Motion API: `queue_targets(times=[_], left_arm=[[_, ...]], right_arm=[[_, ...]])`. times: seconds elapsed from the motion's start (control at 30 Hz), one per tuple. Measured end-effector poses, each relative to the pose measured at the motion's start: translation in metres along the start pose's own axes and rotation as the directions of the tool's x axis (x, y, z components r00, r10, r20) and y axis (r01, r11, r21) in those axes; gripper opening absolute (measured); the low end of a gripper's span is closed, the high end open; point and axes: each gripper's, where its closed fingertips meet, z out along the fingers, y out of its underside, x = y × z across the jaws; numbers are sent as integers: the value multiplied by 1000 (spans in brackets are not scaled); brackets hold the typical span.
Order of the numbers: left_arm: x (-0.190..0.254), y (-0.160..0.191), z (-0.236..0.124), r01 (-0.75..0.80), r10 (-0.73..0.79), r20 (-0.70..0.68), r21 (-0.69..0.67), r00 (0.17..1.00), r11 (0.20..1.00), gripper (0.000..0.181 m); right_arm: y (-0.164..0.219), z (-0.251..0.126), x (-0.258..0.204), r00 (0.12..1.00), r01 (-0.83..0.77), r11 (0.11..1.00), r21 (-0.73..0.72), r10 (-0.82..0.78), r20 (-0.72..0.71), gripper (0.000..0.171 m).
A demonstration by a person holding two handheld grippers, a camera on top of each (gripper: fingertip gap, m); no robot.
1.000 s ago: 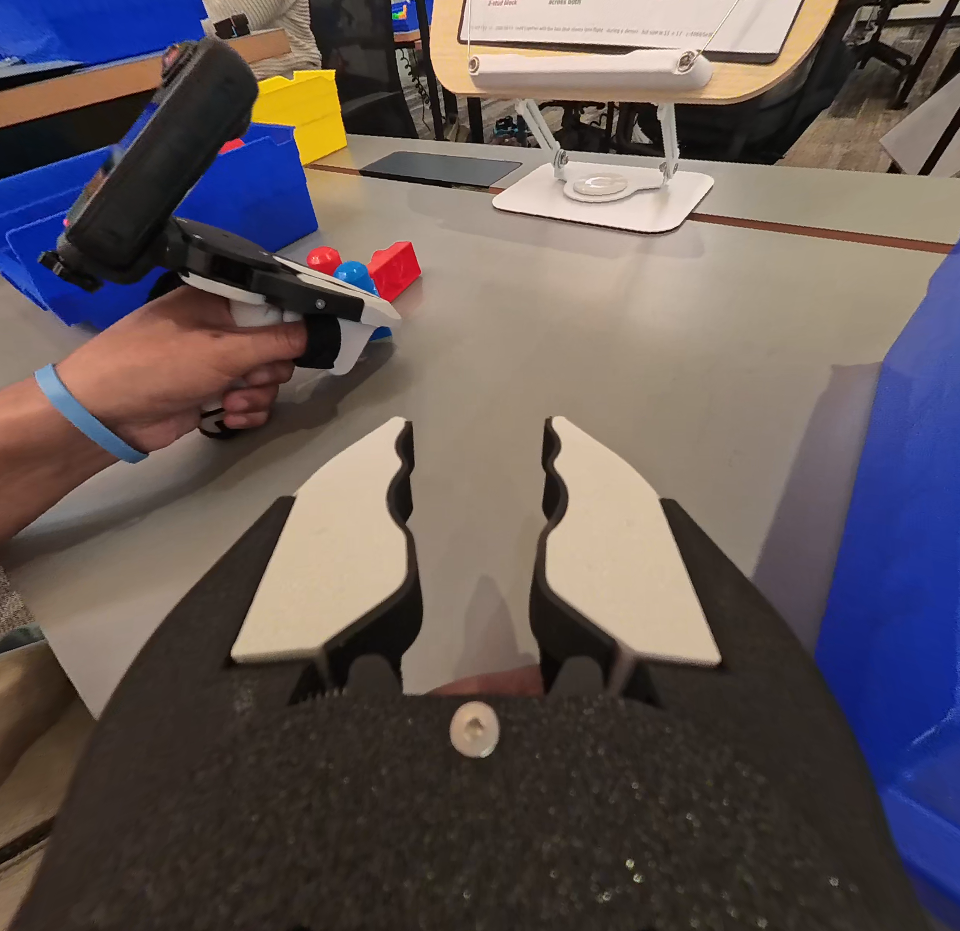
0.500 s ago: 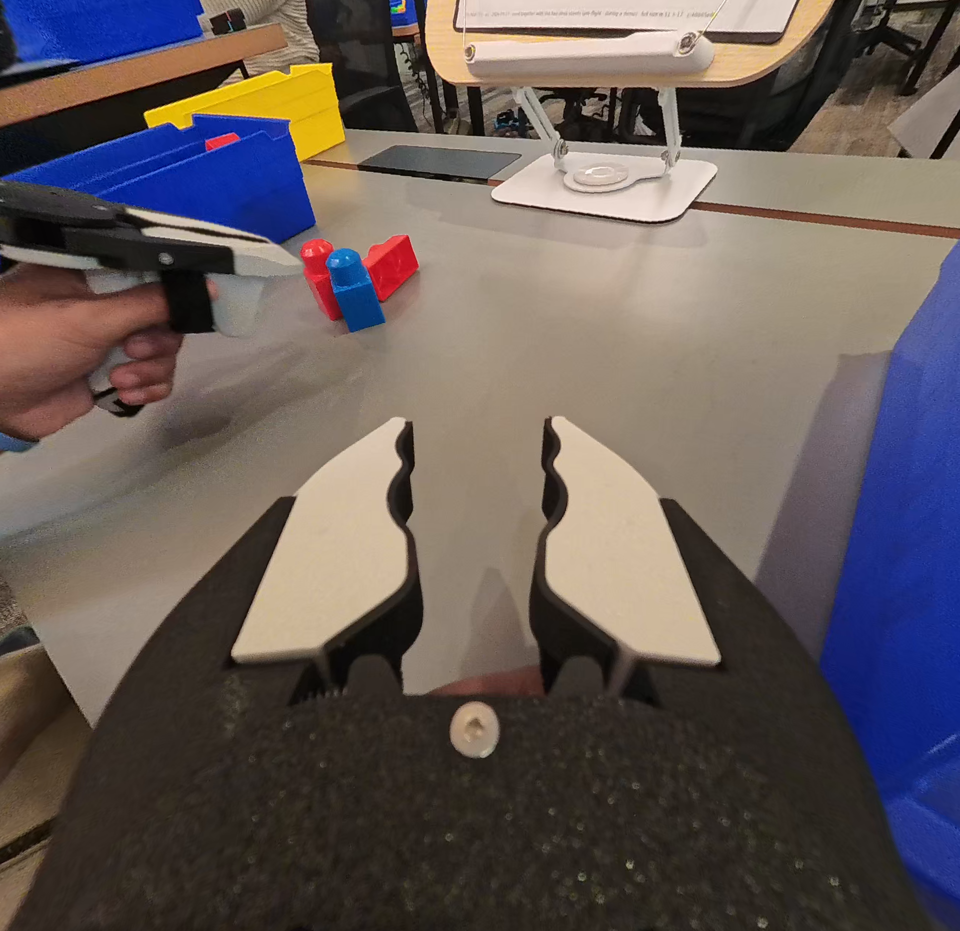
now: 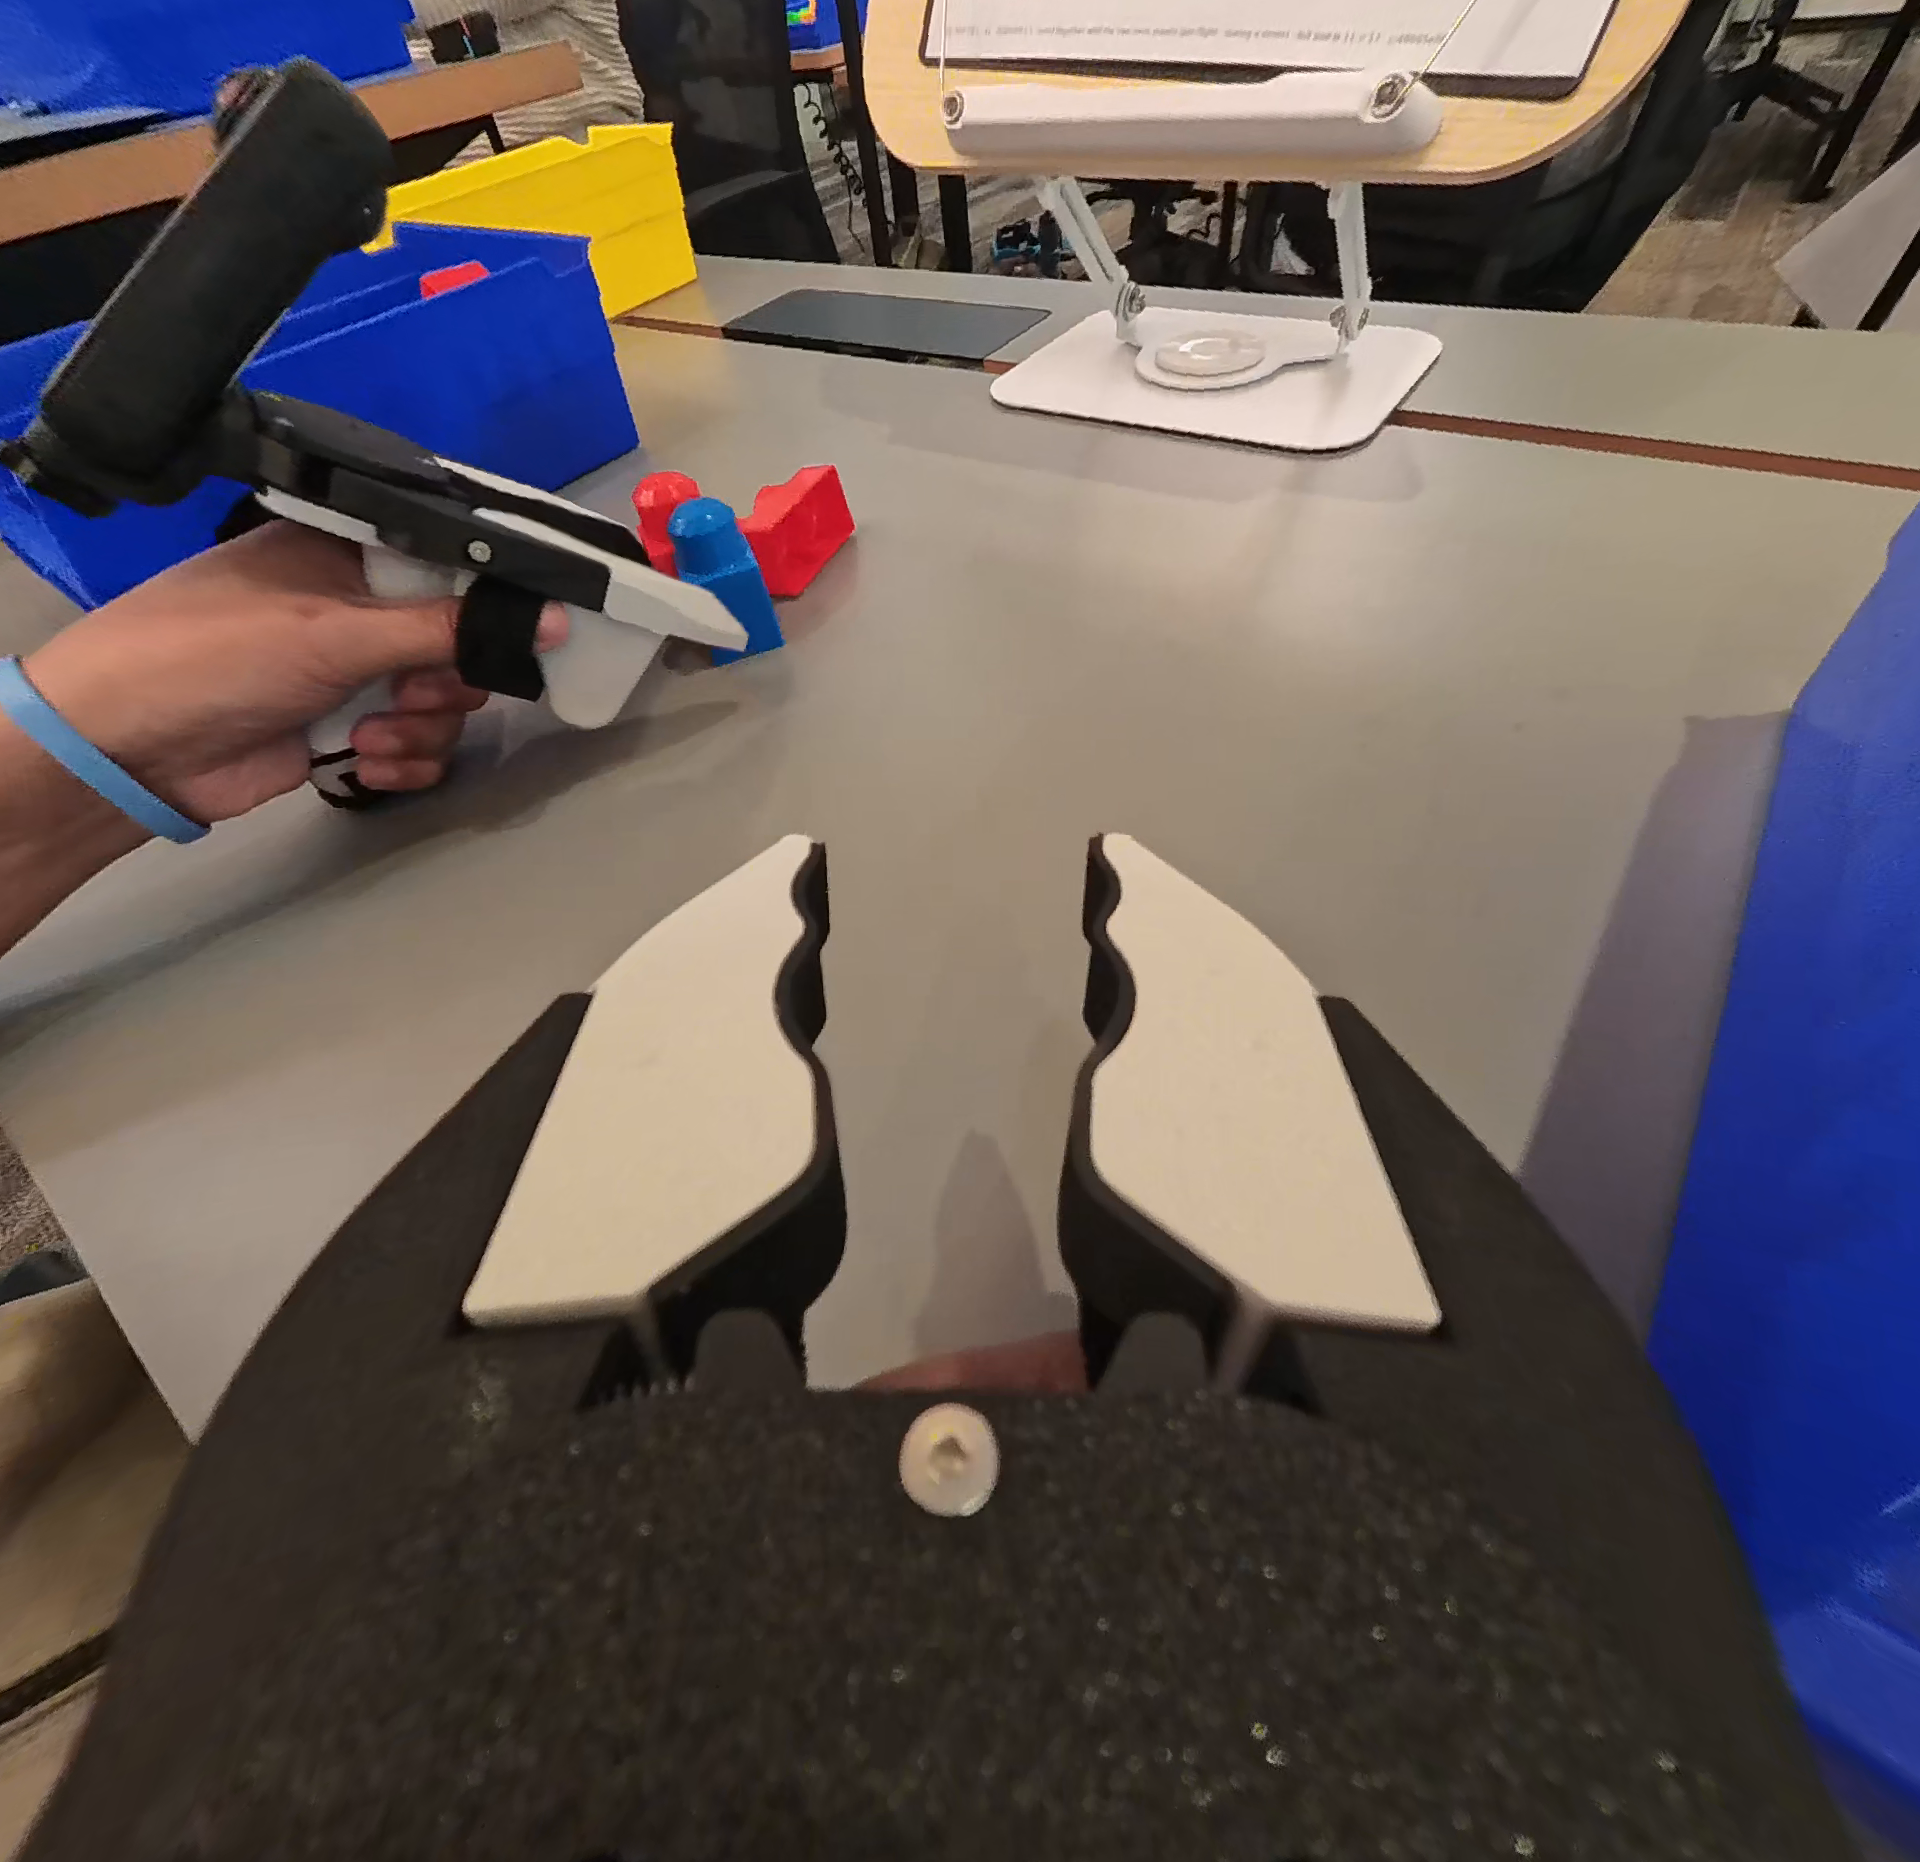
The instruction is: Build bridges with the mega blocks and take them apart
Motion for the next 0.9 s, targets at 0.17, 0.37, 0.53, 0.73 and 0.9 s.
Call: queue_targets(times=[0.17, 0.37, 0.53, 0.73, 0.9], left_arm=[[1, -1, 7, -13, 12, -26, -23, 1000, 1000, 97], [7, -1, 8, -13, 12, -43, -25, 999, 1000, 96], [2, -1, 8, -20, 19, -25, -25, 1000, 999, 96], [-2, 4, -29, -67, 68, -23, 48, 997, 997, 95], [14, 13, -97, -32, 58, -109, 233, 992, 972, 104]], right_arm=[[1, 1, 0, 1000, 1, 1000, -5, -1, 1, 47], [1, 2, 0, 1000, 2, 1000, -6, -2, 3, 47], [0, 1, 0, 1000, 3, 1000, -4, -3, 0, 47], [-2, 4, 3, 1000, 20, 1000, -12, -20, -12, 47], [-7, 9, 8, 999, 33, 999, -13, -33, -41, 55]])
